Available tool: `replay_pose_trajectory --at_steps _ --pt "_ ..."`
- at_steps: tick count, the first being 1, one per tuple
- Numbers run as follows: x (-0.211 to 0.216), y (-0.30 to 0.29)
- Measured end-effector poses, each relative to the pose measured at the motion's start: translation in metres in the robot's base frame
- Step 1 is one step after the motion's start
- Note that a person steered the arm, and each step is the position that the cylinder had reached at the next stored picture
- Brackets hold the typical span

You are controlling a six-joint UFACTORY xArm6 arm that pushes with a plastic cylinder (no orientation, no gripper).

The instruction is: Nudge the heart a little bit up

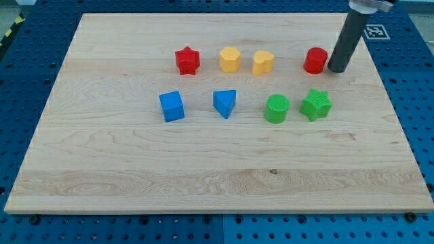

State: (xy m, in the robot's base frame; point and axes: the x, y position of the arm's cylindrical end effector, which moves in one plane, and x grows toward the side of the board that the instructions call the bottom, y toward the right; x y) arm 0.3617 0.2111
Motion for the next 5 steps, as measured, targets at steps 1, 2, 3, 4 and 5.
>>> replay_pose_trajectory --at_steps 1,2,3,4,5 --pt "0.000 -0.009" --pt "0.005 -0.015" --pt "0.040 -0.015" --pt "0.050 -0.037" --pt "0.050 -0.076"
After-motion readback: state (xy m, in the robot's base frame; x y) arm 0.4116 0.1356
